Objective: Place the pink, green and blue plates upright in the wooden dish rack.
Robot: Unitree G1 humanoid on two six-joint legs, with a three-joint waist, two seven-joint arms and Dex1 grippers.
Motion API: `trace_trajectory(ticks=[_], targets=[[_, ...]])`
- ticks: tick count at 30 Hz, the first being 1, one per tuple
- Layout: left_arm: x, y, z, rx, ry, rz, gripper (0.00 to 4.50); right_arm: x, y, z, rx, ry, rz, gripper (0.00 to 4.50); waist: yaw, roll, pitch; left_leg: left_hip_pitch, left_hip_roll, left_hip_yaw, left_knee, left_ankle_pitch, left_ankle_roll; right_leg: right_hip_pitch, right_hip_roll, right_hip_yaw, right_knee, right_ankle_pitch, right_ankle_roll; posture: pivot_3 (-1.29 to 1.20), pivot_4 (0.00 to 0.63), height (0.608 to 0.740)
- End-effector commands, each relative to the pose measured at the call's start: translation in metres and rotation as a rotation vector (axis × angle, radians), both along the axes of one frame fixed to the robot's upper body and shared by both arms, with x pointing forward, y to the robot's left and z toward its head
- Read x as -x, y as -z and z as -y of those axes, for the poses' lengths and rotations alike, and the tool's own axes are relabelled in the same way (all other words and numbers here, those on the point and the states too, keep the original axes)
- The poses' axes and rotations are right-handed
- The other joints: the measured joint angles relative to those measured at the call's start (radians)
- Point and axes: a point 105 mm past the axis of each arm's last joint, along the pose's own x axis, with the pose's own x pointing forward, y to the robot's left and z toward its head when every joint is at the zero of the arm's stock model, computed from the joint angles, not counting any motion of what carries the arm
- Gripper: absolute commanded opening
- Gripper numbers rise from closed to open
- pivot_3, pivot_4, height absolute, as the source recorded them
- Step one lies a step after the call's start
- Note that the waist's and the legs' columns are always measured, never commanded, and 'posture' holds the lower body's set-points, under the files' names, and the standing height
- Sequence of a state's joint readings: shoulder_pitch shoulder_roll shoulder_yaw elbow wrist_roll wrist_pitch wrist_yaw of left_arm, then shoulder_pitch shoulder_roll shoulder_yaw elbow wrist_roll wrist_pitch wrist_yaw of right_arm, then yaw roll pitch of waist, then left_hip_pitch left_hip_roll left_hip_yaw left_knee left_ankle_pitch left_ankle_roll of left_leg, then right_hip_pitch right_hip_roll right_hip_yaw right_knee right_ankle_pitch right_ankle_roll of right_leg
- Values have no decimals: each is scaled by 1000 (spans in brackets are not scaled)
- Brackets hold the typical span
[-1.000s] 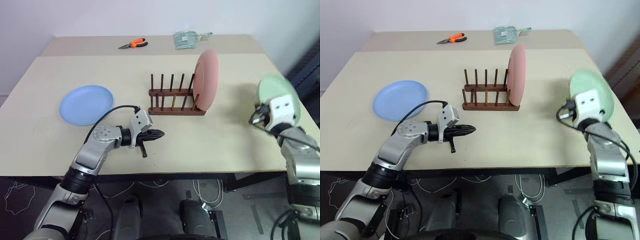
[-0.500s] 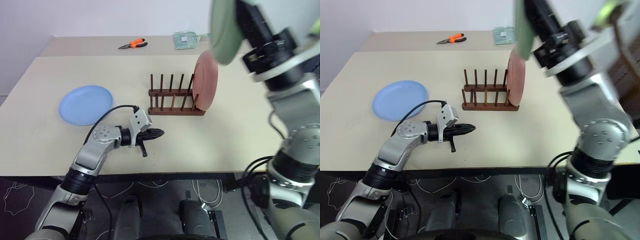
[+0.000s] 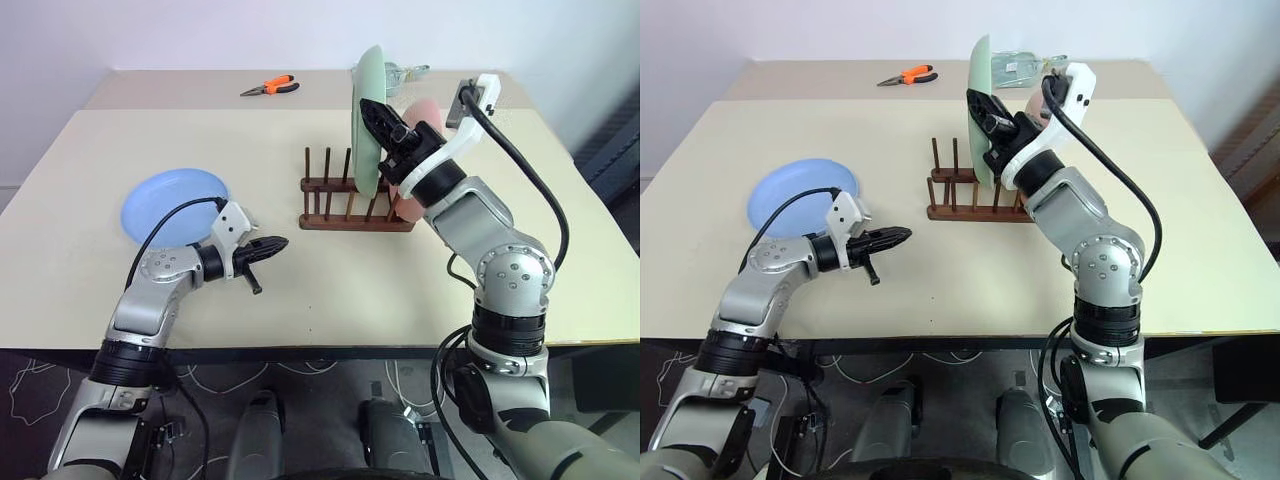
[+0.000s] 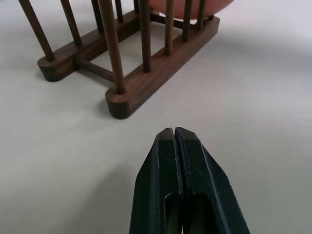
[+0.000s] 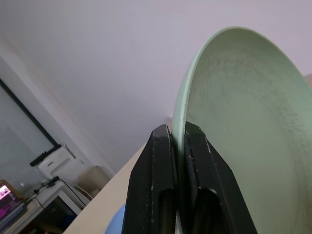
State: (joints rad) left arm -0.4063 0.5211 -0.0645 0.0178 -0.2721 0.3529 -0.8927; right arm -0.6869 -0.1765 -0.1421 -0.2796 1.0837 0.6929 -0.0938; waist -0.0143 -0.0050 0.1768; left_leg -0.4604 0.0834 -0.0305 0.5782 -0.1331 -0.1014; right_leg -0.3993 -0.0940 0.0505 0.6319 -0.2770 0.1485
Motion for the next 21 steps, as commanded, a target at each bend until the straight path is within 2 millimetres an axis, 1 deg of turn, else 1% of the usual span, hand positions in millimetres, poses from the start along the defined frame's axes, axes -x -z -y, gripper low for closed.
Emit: trace_trajectory(ticks=[1,5,8,10,12,14,16,18,20,21], targets=[[3,-11,3,9,14,48,0,-2,-5,3,-37,-9,-1,23,0,0,0,0,0,0,0,0,0,0,0,0,0,0,0,0,150,740],[5,-9,7,9,22,44,0,-19,4,10,-70,19,-89,23,0,0,0,0,0,0,0,0,0,0,0,0,0,0,0,0,150,740],[4,-9,9,11,26,41,0,-27,4,14,-44,46,-84,1094,-1,0,0,0,0,0,0,0,0,0,0,0,0,0,0,0,150,740],[4,-9,10,10,29,39,0,-28,0,15,-12,62,-52,2071,-1,0,0,0,0,0,-1,0,0,-1,0,0,0,0,0,0,150,740],[3,-9,10,10,26,38,0,-26,-5,14,106,97,31,3025,0,0,0,-1,0,0,-1,0,0,-2,0,0,0,0,0,0,150,740],[2,-9,10,12,22,34,0,-21,-11,11,180,105,106,3025,0,0,0,-1,0,0,-1,0,0,-2,0,0,0,0,0,0,150,740],[4,-8,9,38,27,-5,0,-14,-21,9,252,106,196,3025,0,0,0,-1,0,0,-1,0,0,-2,0,0,0,0,0,0,150,740],[3,-9,6,56,14,-15,514,-7,-28,7,350,116,291,3089,0,0,0,-1,0,0,-1,0,0,-2,0,0,0,0,0,0,150,740],[-1,-14,0,80,-22,-6,1333,-3,-34,9,434,147,363,3089,0,0,0,-1,0,0,-1,0,0,-2,0,0,0,0,0,0,150,740],[-4,-17,-4,88,-48,5,1848,-1,-37,12,460,155,384,3089,0,0,0,-1,0,0,-1,0,0,-2,0,0,0,0,0,0,150,740]])
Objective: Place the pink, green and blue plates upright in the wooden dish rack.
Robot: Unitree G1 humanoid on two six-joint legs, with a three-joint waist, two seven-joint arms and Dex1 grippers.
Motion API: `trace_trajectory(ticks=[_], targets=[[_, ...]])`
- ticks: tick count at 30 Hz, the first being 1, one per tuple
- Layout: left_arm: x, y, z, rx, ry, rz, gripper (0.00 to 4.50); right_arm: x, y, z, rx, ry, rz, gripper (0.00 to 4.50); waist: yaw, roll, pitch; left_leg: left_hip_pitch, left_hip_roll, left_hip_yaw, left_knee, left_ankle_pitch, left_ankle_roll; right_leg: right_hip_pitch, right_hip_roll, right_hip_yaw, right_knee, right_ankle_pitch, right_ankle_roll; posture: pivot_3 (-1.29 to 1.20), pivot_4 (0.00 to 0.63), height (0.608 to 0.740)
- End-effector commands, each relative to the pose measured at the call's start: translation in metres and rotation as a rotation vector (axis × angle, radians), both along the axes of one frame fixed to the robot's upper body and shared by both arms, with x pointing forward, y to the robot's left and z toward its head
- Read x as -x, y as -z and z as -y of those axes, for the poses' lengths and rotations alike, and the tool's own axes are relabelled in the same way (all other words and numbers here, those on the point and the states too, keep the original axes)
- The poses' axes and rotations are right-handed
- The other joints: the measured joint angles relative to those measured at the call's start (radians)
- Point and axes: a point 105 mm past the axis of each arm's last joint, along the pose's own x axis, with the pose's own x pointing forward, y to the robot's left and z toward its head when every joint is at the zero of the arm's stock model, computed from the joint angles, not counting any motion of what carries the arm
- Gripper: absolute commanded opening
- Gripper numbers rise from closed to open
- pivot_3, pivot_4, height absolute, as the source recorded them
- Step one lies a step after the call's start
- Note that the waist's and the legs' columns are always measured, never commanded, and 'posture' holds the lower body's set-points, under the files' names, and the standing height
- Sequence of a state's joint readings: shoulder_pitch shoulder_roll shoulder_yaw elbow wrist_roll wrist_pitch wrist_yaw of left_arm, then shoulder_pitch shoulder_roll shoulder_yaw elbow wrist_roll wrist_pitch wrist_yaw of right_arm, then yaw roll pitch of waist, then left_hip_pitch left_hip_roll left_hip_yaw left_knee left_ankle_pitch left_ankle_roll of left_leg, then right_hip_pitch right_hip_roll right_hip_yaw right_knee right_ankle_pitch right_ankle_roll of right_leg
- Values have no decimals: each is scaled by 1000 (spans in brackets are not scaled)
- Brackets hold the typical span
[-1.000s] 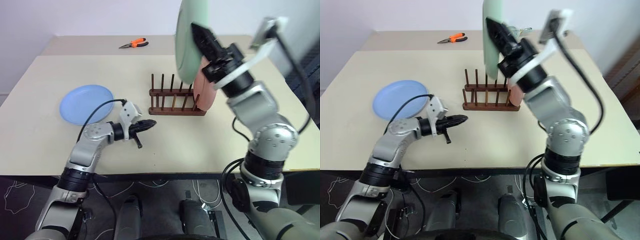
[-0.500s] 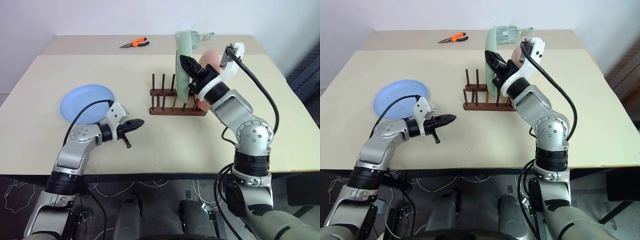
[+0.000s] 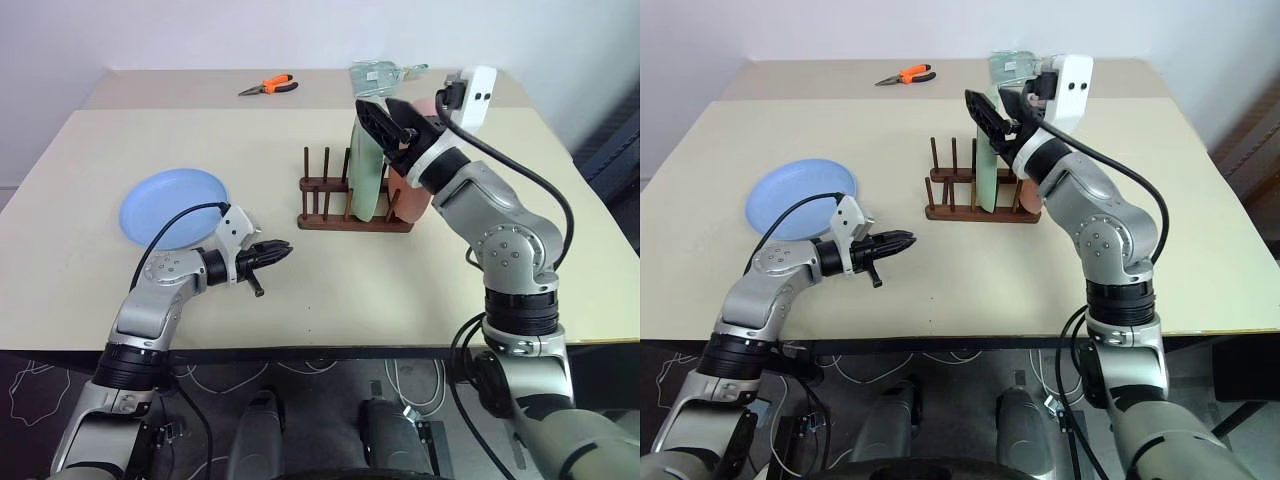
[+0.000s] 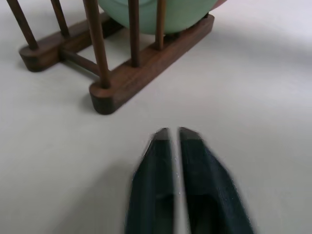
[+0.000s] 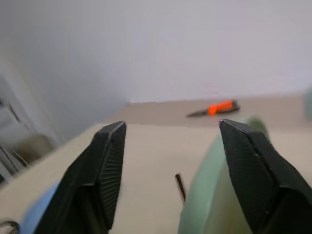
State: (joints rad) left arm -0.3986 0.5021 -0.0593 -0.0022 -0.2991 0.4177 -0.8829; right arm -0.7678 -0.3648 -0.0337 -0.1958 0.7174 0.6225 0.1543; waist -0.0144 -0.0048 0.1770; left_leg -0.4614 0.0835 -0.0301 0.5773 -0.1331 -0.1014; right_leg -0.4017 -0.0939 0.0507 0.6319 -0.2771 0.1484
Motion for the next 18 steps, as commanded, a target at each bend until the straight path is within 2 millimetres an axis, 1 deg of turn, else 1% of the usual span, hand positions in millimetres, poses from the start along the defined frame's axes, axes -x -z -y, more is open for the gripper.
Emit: trace_trajectory(ticks=[1,2,3,4,5,7,9,10,11,12,14,15,18], targets=[[-11,-23,-15,53,-90,78,2305,18,-33,2,107,8,198,3089,0,0,0,0,0,0,0,0,0,0,0,0,0,0,0,0,150,740],[-17,-26,-23,51,-142,103,2878,20,-37,5,133,19,227,3618,1,0,0,0,0,0,0,0,0,0,0,0,0,0,0,0,150,740],[-27,-30,-35,46,-231,131,3379,23,-41,7,172,22,262,3905,1,0,0,0,0,0,0,0,0,0,0,0,0,0,0,0,150,740],[-35,-34,-48,51,-315,147,3909,26,-43,7,224,25,299,4374,3,0,0,0,0,0,0,0,0,0,0,0,0,0,0,0,150,740],[-45,-40,-66,68,-426,166,4400,31,-43,3,308,19,349,4500,4,0,0,0,0,0,0,0,0,0,0,0,0,0,0,0,150,740],[-60,-53,-104,100,-656,205,4400,41,-35,-9,453,-28,417,4500,2,-1,0,0,0,0,0,0,0,0,0,0,0,0,0,0,150,740],[-67,-61,-129,122,-807,215,4400,47,-27,-18,533,-66,447,4500,-4,-1,0,0,0,0,0,0,0,-1,0,0,-1,0,1,0,150,740],[-68,-63,-136,127,-847,215,4400,47,-25,-20,555,-73,455,4500,-4,-1,0,0,0,0,-1,0,0,-1,0,0,0,0,1,0,150,740],[-68,-68,-156,103,-944,236,4400,47,-16,-25,615,-86,462,4500,-3,-1,0,0,0,0,-1,0,0,-1,0,0,0,0,2,0,150,740],[-65,-73,-183,61,-1071,250,4400,47,-4,-31,662,-103,462,4500,-3,-1,0,0,0,0,-1,0,-1,-1,0,0,0,1,4,0,150,740],[-57,-76,-218,9,-1246,247,4400,46,12,-39,706,-128,456,4500,-4,-2,1,0,0,0,-2,0,-1,-2,0,0,0,2,5,0,150,740],[-53,-73,-228,18,-1299,223,4400,47,18,-42,714,-142,452,4500,-4,-2,1,0,0,0,-2,1,-1,-2,0,0,0,2,5,0,150,740],[-40,-61,-247,60,-1411,132,4400,49,35,-52,736,-183,442,4500,5,-2,1,-1,0,1,-2,1,-2,-2,0,0,0,2,5,0,150,740]])
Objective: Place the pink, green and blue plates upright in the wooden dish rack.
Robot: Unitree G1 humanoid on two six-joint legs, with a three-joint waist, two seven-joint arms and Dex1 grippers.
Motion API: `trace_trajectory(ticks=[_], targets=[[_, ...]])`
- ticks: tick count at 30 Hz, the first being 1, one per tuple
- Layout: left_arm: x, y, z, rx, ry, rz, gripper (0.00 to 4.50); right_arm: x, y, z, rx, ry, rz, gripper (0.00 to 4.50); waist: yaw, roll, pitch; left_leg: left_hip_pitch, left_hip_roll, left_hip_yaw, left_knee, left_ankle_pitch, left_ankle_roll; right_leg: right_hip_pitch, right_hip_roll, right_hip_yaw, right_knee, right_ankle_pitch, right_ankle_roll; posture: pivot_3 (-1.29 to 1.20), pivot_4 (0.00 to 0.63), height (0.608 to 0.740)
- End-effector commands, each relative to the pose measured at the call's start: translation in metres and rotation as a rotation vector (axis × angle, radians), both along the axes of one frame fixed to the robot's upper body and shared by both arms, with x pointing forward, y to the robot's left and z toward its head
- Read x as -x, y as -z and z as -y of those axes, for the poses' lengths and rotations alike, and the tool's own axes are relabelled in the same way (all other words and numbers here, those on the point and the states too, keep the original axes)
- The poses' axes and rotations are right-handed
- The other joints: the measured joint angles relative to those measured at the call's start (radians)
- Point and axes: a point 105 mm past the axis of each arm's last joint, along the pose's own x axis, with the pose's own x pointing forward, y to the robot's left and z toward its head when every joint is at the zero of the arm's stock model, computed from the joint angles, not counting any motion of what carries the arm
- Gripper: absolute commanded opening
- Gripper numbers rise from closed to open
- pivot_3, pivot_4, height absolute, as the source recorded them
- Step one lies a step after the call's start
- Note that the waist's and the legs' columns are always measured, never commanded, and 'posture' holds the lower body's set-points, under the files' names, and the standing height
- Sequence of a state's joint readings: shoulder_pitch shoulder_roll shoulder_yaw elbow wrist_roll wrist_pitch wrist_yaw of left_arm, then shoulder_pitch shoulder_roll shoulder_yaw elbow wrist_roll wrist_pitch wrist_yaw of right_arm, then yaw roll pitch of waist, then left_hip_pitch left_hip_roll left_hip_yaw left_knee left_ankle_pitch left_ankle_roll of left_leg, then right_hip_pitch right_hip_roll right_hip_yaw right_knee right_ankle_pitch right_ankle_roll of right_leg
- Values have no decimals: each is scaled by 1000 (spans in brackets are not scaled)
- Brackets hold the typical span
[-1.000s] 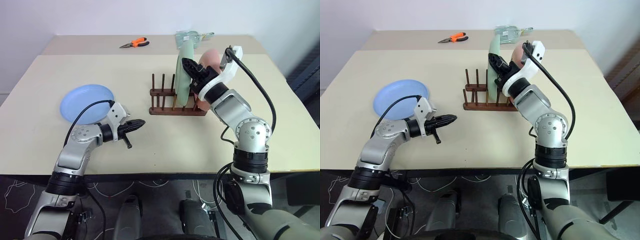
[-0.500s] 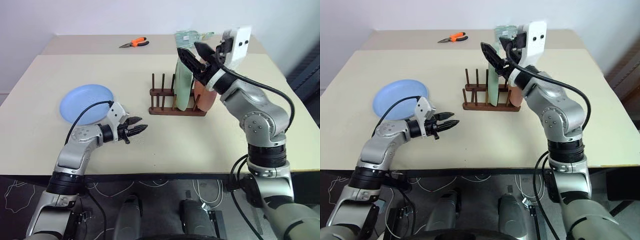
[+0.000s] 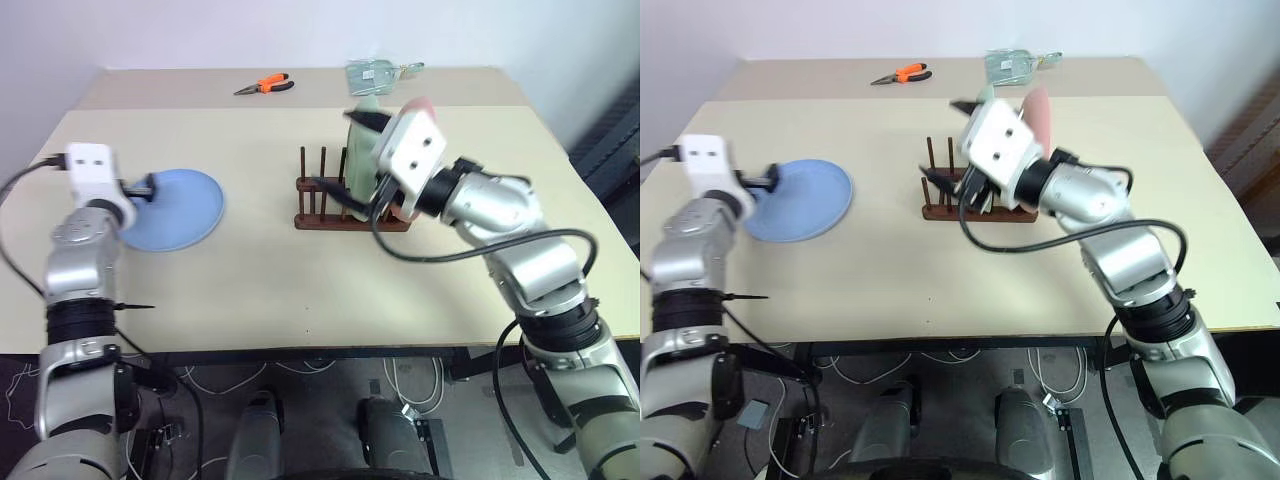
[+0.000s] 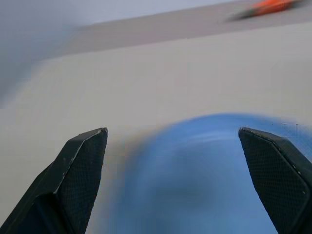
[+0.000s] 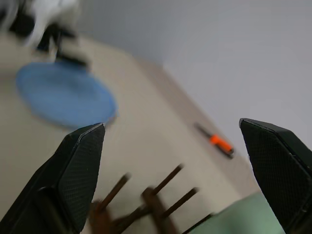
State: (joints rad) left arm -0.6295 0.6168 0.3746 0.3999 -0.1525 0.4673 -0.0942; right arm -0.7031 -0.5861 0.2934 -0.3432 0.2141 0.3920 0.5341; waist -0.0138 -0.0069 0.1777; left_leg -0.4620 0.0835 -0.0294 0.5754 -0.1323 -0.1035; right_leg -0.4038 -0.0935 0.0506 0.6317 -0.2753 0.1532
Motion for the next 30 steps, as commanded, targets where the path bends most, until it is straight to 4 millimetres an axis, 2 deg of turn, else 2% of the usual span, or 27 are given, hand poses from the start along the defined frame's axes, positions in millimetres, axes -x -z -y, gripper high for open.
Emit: trace_trajectory(ticks=[1,3,6,8,11,14,21,22,24,27,30], targets=[[16,9,-20,113,-128,-27,4400,9,2,-13,26,-56,54,4500,7,-1,0,0,0,0,0,0,-1,0,0,0,0,0,0,0,150,740],[23,23,-22,199,-152,-63,4400,9,9,-17,35,-65,44,4500,9,-2,-1,0,0,0,0,0,-1,1,0,0,0,0,0,0,150,740],[20,46,9,343,15,-146,4400,8,9,-21,24,-81,45,4500,9,-3,-1,0,0,0,1,1,-1,2,0,0,0,0,-1,0,150,740],[19,49,21,404,71,-146,4400,8,9,-23,15,-86,45,4500,10,-4,-1,1,0,-1,1,1,-2,2,0,-1,0,0,-1,0,150,740],[20,50,25,455,84,-138,4400,8,11,-25,23,-87,52,4500,5,-4,-1,1,0,-1,1,1,-2,2,0,-1,0,0,-1,0,150,740],[22,55,25,464,79,-153,3523,9,12,-25,20,-85,55,4500,0,-4,-1,1,0,-1,0,1,-2,2,0,-1,1,0,-1,0,150,740],[13,49,31,551,94,-94,76,8,12,-21,25,-48,80,4500,1,-5,-2,1,0,-1,0,1,-2,2,0,-1,1,0,-1,0,150,740],[12,49,32,554,94,-89,27,7,12,-21,27,-43,84,4500,2,-5,-2,1,0,-1,0,1,-2,2,0,-1,1,0,-1,0,150,740],[8,43,34,551,106,-62,27,6,12,-20,45,-35,99,4500,2,-5,-2,1,0,-1,0,1,-2,2,0,-1,0,0,-1,0,150,740],[-2,-15,61,439,277,163,27,5,12,-19,95,-33,143,4500,4,-5,-1,1,0,-1,0,1,-2,1,0,-1,0,0,-1,0,150,740],[-3,-50,82,370,385,248,27,5,10,-24,126,-50,183,4500,7,-9,0,0,0,-1,0,1,-3,2,0,-1,0,0,-1,0,150,740]])
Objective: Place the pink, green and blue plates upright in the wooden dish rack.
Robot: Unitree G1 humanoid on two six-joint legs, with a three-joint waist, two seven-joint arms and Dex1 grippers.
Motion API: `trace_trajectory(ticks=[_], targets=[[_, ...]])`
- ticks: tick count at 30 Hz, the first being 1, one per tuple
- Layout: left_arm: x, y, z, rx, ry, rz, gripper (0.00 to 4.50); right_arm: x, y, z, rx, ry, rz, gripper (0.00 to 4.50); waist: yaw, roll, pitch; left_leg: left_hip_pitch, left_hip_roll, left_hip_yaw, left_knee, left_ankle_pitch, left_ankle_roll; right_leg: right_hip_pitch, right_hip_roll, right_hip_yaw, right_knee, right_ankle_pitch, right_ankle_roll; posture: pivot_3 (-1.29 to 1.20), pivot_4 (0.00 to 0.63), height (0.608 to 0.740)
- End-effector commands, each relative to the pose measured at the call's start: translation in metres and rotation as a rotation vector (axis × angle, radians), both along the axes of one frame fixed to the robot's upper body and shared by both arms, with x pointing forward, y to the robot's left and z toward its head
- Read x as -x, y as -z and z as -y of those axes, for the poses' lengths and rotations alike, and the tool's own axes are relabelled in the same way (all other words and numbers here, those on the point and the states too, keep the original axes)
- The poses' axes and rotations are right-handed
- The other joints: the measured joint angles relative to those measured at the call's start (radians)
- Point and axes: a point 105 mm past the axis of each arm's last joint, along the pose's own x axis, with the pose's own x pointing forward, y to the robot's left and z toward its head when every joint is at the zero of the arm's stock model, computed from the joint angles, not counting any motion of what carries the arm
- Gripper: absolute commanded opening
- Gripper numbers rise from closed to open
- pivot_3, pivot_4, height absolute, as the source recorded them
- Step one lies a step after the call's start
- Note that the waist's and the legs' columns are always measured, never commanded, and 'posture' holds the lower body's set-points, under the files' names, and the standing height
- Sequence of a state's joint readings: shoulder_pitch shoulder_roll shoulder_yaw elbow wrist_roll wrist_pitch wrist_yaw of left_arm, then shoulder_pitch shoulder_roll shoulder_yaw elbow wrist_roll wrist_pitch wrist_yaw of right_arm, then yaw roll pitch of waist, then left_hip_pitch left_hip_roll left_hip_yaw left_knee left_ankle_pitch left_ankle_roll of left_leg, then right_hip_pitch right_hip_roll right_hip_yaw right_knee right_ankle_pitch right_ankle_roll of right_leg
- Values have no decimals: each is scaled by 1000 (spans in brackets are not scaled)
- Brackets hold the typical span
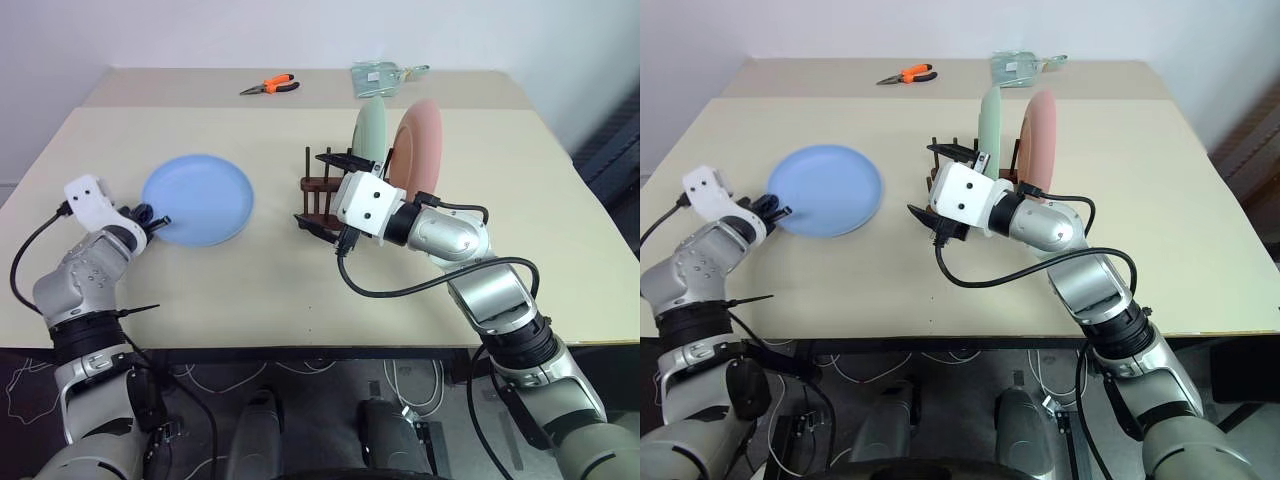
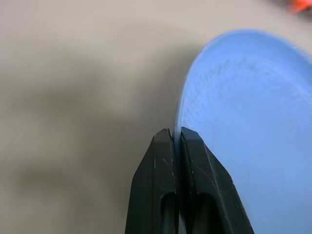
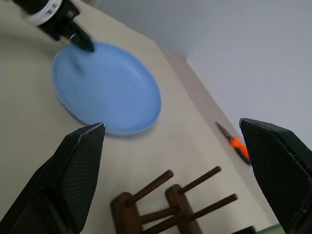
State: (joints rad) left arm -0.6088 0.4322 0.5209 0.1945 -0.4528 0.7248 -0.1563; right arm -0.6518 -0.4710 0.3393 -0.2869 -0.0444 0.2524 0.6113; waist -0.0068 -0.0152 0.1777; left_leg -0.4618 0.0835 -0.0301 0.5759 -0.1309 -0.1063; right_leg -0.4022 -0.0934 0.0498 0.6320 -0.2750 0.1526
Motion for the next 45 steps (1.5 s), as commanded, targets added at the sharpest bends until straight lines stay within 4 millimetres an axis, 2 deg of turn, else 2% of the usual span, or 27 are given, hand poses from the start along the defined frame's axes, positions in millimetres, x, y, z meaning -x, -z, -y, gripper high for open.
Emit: trace_trajectory(ticks=[1,3,6,8,11,15,16,18,24,25,29,32,34,36,38,40,41,44,45], targets=[[-1,-78,28,-96,114,247,27,5,-16,-9,25,-41,107,4500,-1,-1,1,0,0,0,0,0,0,0,0,0,0,0,0,0,150,740],[1,-103,45,-145,176,297,27,6,-17,-19,51,-70,148,4500,-4,-1,1,0,0,0,0,0,0,0,0,0,0,0,0,0,150,740],[4,-119,58,-189,233,317,27,0,-16,-30,116,-63,238,4500,-12,-1,1,1,0,0,-1,0,0,0,0,0,0,0,0,0,150,740],[6,-122,65,-225,268,307,27,-10,-16,-37,168,-29,327,4500,-16,-1,1,1,0,0,-1,0,0,0,0,0,0,0,1,0,150,740],[10,-127,75,-228,314,312,27,-17,-14,-50,192,-38,350,4500,-11,-1,1,1,0,0,-1,0,0,-1,0,0,1,0,1,0,150,740],[13,-126,79,-218,343,311,27,-29,-12,-59,235,-16,386,4500,-7,-2,1,0,0,0,-1,0,0,-1,0,0,1,0,1,0,150,740],[13,-124,78,-215,341,304,0,-30,-11,-61,245,-15,391,3980,-6,-2,1,0,0,0,-1,0,0,-1,0,0,1,0,1,0,150,740],[14,-123,78,-195,343,299,0,-33,-6,-63,266,-18,393,3287,-6,-2,1,0,0,0,-1,0,0,-1,0,0,1,0,1,0,150,740],[16,-125,79,-169,364,311,0,-34,-1,-64,276,-20,388,206,-8,-2,1,0,0,0,-1,0,0,-1,0,0,1,0,1,0,150,740],[16,-125,79,-163,366,311,0,-34,-1,-64,275,-21,387,97,-8,-2,1,0,0,0,-1,0,0,-1,0,0,1,0,1,0,150,740],[17,-124,82,-116,395,322,0,-32,-1,-62,270,-17,393,97,-8,-2,1,0,0,0,-1,0,0,-1,0,0,1,0,1,0,150,740],[17,-128,81,-85,390,348,1001,-29,-1,-61,269,-20,409,0,-7,-2,1,0,0,0,-1,0,0,-1,0,0,1,0,1,0,150,740],[20,-156,67,-22,311,499,2039,-25,-3,-61,266,-33,434,0,-5,-2,1,0,0,0,-1,0,0,-1,0,0,1,0,1,0,150,740],[22,-178,39,86,183,603,2939,-22,-8,-60,238,-43,448,0,-6,-4,3,0,0,0,-1,0,-1,-1,0,0,1,0,1,0,150,740],[23,-186,14,129,76,646,2939,-19,-15,-60,204,-49,460,0,-11,-5,3,0,0,-1,-1,1,-1,-1,1,0,1,0,1,0,150,740],[22,-183,0,37,9,628,2939,-17,-24,-57,126,-57,455,0,-15,-5,3,1,0,-1,-2,1,-1,-1,1,0,1,1,1,0,150,740],[21,-175,-2,-59,1,598,2939,-14,-34,-54,50,-67,440,0,-14,-5,3,1,0,-1,-3,1,-1,-1,1,0,1,1,2,0,150,740],[14,-132,5,-314,45,465,2939,0,-69,-39,-254,-125,326,0,-9,-5,3,2,0,0,-6,1,-2,-1,1,0,1,1,2,0,150,740],[14,-122,7,-351,59,444,2939,3,-74,-35,-315,-141,292,0,-4,-5,3,2,0,0,-6,1,-2,-1,1,0,1,1,2,0,150,740]])
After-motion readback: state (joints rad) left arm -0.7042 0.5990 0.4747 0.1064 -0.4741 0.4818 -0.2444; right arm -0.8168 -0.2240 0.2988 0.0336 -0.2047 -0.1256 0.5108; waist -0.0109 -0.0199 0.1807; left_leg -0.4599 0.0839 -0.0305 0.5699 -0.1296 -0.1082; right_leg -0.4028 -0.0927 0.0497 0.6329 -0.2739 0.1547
